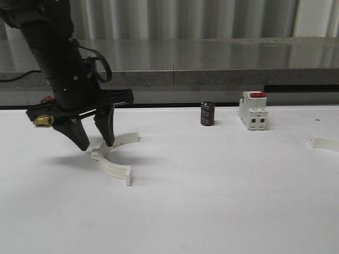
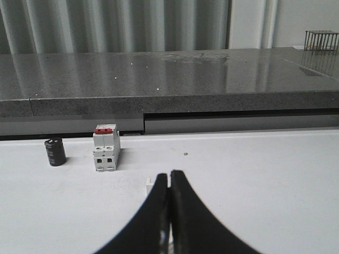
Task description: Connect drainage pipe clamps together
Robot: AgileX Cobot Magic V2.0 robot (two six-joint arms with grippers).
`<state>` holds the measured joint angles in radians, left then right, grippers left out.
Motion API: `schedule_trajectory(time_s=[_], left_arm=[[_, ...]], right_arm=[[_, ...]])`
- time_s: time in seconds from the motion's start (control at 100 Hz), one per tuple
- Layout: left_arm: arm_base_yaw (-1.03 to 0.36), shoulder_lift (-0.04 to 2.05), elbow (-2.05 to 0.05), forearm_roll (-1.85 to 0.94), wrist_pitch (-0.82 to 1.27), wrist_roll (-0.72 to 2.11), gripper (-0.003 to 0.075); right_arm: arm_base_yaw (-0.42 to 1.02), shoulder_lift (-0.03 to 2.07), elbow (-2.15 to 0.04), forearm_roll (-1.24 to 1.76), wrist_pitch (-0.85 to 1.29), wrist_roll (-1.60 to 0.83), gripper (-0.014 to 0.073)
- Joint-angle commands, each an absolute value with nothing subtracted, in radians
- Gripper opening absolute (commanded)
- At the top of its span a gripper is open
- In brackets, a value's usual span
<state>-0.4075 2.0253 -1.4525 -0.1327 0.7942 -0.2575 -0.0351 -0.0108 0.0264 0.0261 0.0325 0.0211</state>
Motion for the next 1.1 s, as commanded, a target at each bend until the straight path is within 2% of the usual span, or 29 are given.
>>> schedule_trajectory(time_s=[0.0,0.09,0.1,0.11,0.2,0.44,0.77,1.09], left_arm=[[-0.414,1.922,-1.482,-0.118,0.771,-0.266,0.0308],[-0.412,1.870,-1.482,-0.073,0.793,-0.266,0.0181],[-0.412,1.862,-1.482,-0.063,0.796,-0.266,0.0141],[-0.412,1.858,-1.482,-0.058,0.798,-0.266,0.0141],[-0.404,1.802,-1.475,-0.014,0.803,-0.266,-0.0024],[-0.305,1.646,-1.396,0.000,0.801,-0.242,-0.0021],[-0.140,1.351,-1.137,0.010,0.734,-0.156,-0.0021],[-0.093,0.995,-0.867,0.053,0.629,-0.153,-0.0021]], right_arm=[[-0.041,-0.030,0.011,0.015,-0.041,0.017,-0.0067],[-0.041,-0.030,0.011,0.015,-0.041,0.017,-0.0067],[-0.041,-0.030,0.011,0.015,-0.041,0.017,-0.0067],[-0.041,-0.030,0.011,0.015,-0.041,0.017,-0.0067],[-0.041,-0.030,0.011,0.015,-0.041,0.017,-0.0067],[-0.041,-0.030,0.011,0.015,-0.041,0.017,-0.0067],[-0.041,-0.030,0.011,0.015,-0.041,0.017,-0.0067],[-0.041,-0.030,0.011,0.015,-0.066,0.017,-0.0067]])
